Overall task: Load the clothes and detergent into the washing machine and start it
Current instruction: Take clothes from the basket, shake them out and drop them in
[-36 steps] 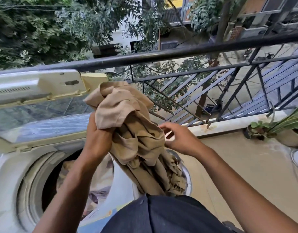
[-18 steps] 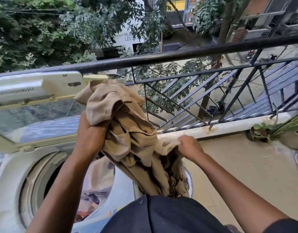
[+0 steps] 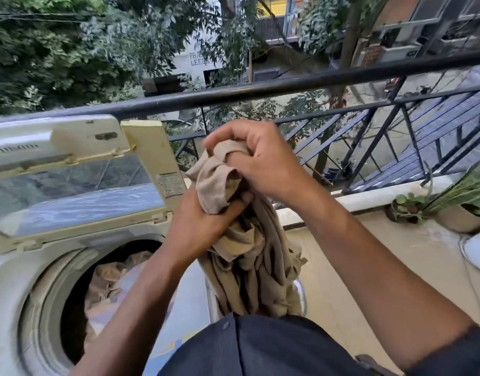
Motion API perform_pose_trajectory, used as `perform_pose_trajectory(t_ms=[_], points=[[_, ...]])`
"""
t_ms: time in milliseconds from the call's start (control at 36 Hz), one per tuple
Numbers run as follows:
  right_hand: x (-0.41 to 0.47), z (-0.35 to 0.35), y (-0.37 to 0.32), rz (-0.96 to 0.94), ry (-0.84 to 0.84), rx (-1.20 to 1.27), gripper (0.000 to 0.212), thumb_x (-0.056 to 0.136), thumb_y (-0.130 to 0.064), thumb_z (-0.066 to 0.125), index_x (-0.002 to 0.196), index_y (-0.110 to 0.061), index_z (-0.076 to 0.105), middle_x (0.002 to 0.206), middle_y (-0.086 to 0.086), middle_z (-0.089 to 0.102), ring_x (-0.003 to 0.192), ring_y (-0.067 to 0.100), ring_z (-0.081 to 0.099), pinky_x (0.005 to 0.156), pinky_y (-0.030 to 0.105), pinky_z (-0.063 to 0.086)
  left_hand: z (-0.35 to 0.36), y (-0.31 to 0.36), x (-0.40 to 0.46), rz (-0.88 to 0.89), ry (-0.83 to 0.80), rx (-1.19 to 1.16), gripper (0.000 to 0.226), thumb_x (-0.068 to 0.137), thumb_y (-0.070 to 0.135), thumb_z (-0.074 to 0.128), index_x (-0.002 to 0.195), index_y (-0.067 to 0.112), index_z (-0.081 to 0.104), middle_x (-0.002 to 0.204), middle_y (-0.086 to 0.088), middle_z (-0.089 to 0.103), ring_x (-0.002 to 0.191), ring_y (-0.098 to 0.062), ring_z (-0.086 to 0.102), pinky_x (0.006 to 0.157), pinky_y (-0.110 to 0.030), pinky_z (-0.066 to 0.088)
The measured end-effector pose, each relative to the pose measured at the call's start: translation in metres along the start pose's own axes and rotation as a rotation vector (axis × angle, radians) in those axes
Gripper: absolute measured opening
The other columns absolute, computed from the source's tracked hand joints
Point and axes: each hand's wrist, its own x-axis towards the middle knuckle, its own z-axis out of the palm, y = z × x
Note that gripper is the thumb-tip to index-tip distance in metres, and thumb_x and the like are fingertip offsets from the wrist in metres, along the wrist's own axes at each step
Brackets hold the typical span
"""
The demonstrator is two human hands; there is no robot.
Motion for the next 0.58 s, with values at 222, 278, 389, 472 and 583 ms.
perform_pose_trajectory(t_ms=[222,278,389,472,583], points=[[-0.013,-0.006,0.018,0.091,-0.027,-0.103,0.018,0.089,-0.026,0.076,0.103,-0.027,0.065,0.050,-0.020,0.049,0.045,0.009,0.035,0.051,0.023,0.030,-0.008,-0.031,0.002,-0.099,0.093,-0.027,0.033,0.062,0.009,0.052,0.083,0.026,0.070,0.074,0.016,0.073,0.071,0.006,0.062,0.065,-0.027,0.053],[-0.017,-0.011,0.023,0.096,-0.046,-0.147,0.020,0.085,-0.033,0.078,0.100,-0.029,0.065,0.054,-0.017,0.057,0.046,0.010,0.042,0.052,0.026,0.034,-0.012,-0.032,0.003,-0.108,0.133,-0.042,0.037,0.062,0.007,0.050,0.081,0.033,0.068,0.072,0.025,0.072,0.071,0.014,0.064,0.062,-0.016,0.051],[-0.027,-0.018,0.046,0.174,-0.100,-0.300,0.033,0.072,-0.052,0.086,0.092,-0.033,0.068,0.068,-0.012,0.070,0.058,0.009,0.060,0.059,0.032,0.047,-0.023,-0.034,0.006,-0.094,0.259,-0.147,0.040,0.068,0.005,0.054,0.084,0.034,0.075,0.079,0.015,0.075,0.080,0.000,0.068,0.072,-0.037,0.061],[-0.035,-0.016,0.069,0.259,-0.180,-0.438,0.044,0.066,-0.064,0.084,0.088,-0.030,0.069,0.067,-0.007,0.066,0.061,0.010,0.057,0.060,0.033,0.047,-0.028,-0.020,0.006,-0.041,0.308,-0.228,0.045,0.078,0.014,0.066,0.080,0.058,0.073,0.078,0.029,0.073,0.075,0.011,0.064,0.072,-0.024,0.057],[-0.048,-0.006,0.101,0.342,-0.244,-0.563,0.047,0.066,-0.065,0.076,0.101,-0.036,0.069,0.085,-0.005,0.070,0.084,0.021,0.066,0.073,0.041,0.056,-0.030,-0.005,0.003,0.012,0.300,-0.278,0.060,0.086,0.005,0.062,0.085,0.064,0.071,0.082,0.035,0.071,0.077,0.015,0.063,0.073,-0.014,0.054]])
